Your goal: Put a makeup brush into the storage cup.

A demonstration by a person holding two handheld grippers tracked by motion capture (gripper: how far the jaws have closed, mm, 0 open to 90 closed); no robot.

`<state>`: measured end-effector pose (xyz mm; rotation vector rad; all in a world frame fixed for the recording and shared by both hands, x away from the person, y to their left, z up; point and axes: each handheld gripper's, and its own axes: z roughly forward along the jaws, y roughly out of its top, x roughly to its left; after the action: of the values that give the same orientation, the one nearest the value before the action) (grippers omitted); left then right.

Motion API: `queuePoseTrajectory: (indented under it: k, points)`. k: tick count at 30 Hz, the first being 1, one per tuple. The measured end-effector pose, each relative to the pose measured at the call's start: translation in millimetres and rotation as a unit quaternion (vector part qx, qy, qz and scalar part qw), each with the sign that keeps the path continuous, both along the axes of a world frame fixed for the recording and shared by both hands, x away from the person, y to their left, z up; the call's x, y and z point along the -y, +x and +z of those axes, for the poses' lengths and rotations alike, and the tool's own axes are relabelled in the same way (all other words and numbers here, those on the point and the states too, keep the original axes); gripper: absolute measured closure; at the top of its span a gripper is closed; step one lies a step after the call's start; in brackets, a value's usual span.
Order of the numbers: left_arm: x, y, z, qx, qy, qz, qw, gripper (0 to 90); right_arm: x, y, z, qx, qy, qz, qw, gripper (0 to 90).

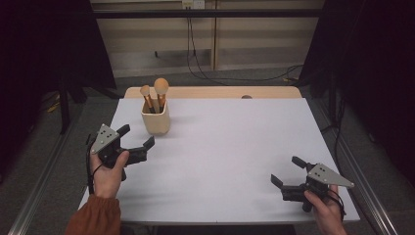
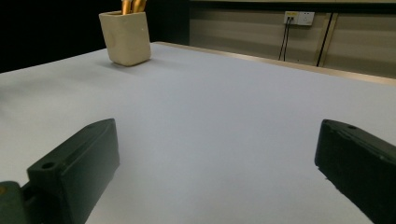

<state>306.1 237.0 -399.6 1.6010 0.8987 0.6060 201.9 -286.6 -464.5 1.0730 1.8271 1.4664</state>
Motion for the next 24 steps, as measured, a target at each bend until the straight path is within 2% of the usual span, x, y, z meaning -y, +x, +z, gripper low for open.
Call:
queuePoseTrajectory:
  k: [4, 15, 24]
  points:
    - [1.5, -7.9, -7.1, -0.012, 0.018, -0.001, 0.9998, 1.8, 0.2, -0.3, 0.3, 0.0, 0.0, 0.0, 1.0, 0.0]
    - [4.8, -31.9, -22.6, -0.018, 0.019, 0.001, 0.9996, 2.0, 1.5, -1.2, 0.5, 0.002, 0.0, -0.004, 1.0, 0.0]
    - [10.4, -52.0, -36.2, -0.023, 0.024, -0.01, 0.9994, 2.0, 1.2, -3.0, 0.0, -0.001, -0.003, -0.001, 1.0, 0.0]
